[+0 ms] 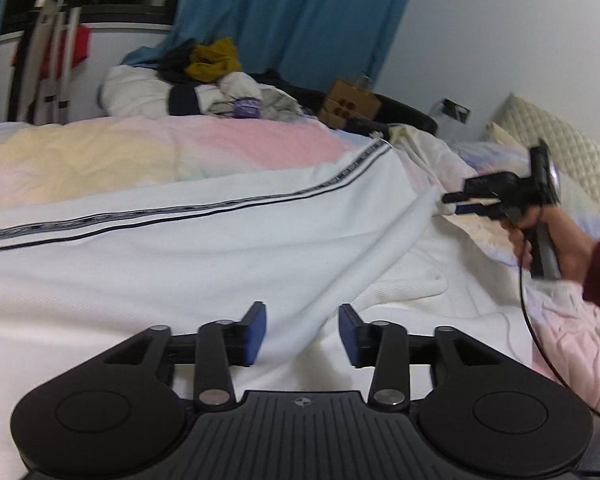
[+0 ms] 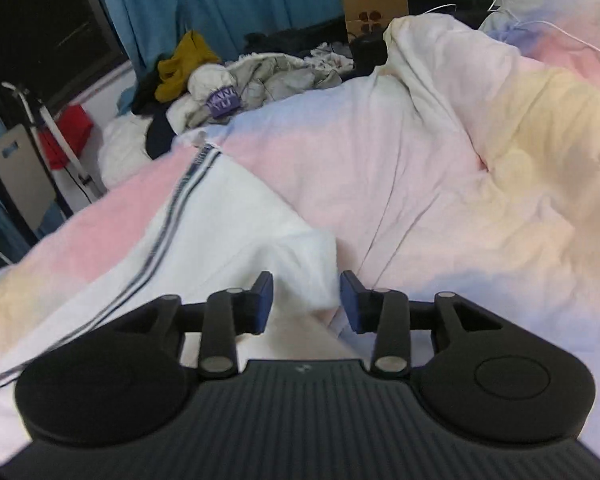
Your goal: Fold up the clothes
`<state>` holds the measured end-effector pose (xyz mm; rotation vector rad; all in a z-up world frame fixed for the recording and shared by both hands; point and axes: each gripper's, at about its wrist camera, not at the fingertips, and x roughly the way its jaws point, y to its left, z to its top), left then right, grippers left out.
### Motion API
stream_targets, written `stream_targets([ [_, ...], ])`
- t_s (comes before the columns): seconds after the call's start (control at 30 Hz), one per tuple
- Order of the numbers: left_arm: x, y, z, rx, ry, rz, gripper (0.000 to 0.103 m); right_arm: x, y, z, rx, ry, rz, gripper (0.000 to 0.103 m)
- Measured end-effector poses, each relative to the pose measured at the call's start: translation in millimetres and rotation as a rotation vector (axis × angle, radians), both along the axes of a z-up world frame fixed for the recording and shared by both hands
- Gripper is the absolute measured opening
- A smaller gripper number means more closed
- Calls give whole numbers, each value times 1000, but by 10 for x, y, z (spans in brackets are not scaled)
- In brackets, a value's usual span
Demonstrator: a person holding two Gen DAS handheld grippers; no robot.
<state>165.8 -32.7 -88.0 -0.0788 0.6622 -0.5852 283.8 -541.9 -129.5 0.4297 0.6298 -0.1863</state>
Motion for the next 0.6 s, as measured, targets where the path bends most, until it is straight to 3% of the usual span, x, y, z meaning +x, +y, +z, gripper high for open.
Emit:
stream_targets([
  [0.4,-931,585,799,15,-25,185,68,-906,756,454,5,-19,57,45],
  [0.6,-1471,1183,1074,-2,22,363,75,-1371,914,544,107,-56,27,45],
])
